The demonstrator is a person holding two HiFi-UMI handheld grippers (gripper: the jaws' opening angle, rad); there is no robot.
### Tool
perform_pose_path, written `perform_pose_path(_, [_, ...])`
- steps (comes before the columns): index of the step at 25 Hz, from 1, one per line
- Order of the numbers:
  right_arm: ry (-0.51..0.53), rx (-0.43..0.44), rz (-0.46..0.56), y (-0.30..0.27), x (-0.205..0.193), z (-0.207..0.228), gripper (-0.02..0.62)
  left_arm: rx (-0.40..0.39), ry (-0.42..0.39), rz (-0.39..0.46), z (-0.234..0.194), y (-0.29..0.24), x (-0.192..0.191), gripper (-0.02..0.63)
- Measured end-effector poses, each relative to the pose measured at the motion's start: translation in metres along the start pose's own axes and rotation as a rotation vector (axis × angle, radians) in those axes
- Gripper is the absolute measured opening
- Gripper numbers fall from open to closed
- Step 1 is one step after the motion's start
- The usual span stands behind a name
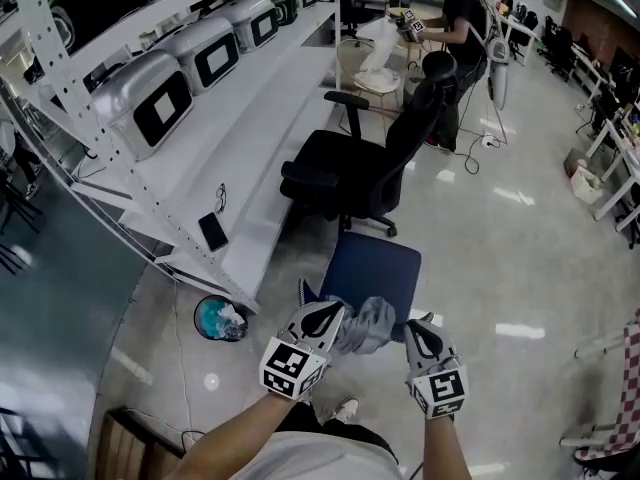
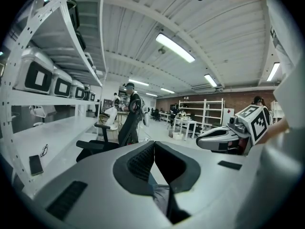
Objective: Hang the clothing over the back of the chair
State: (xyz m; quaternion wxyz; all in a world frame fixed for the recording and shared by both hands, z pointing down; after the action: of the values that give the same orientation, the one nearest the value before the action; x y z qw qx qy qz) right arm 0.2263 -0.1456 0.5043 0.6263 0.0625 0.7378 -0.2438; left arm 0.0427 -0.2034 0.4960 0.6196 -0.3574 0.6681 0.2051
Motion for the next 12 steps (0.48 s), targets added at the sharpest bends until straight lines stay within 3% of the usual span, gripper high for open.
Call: perform_pose_path(12, [-0.066,0.057,0.077,0.027,0.012,-0.059,0.020,0.006,0.018,0.011,0.042,0.067,-0.015,0.011])
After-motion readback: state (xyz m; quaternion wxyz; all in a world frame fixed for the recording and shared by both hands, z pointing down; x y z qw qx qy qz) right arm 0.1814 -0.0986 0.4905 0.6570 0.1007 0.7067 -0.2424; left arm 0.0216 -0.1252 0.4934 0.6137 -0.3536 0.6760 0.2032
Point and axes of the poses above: the fingertips, and each gripper's own axes: y backward along the fingers, z to its right, x out of its top, the point moved 5 cm from there along y, backward along the fingers, and after that the axes turned 2 degrees about z, right-handed, at the moved point
